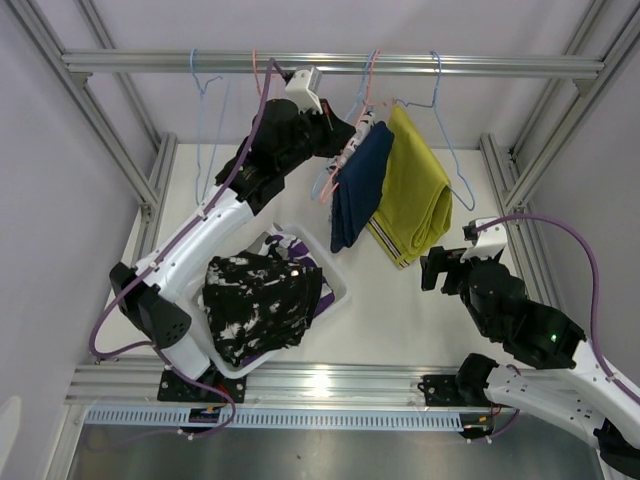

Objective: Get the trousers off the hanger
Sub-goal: Pick up the hanger from the clothesline.

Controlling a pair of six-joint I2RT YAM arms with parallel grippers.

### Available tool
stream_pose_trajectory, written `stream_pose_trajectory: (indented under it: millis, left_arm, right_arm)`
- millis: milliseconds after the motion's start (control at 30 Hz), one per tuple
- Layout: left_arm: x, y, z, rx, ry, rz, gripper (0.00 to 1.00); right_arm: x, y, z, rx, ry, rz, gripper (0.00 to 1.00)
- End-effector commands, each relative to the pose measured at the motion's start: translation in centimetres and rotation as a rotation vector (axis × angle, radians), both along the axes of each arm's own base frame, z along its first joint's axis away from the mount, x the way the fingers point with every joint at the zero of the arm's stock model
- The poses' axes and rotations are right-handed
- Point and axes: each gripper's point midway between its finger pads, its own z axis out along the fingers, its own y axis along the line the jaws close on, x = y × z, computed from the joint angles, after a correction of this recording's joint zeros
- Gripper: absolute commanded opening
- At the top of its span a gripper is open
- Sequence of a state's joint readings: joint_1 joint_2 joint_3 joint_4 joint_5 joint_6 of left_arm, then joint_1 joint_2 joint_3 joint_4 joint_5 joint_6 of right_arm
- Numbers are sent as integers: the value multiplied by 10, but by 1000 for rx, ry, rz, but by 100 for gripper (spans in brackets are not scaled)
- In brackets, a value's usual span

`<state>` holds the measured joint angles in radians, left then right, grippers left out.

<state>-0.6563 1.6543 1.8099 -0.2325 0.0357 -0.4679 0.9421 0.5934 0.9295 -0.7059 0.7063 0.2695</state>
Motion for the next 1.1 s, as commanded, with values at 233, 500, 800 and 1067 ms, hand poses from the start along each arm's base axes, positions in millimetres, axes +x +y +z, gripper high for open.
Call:
stream_pose_trajectory:
  millis: [233, 500, 800, 1067]
  left_arm:
    - [-15, 52, 98, -78, -243, 190, 0]
    - [-18, 74, 127, -100, -316, 281, 0]
    - [-15, 93, 169, -101, -366, 367, 1]
    - [-28, 103, 189, -96, -381, 368, 0]
  right_arm:
    - [1, -2, 4, 31, -17, -16, 90]
    - [1, -3, 4, 28, -18, -24, 91]
    - [1, -4, 3, 29, -12, -30, 91]
    - [0, -8, 6, 45, -26, -39, 91]
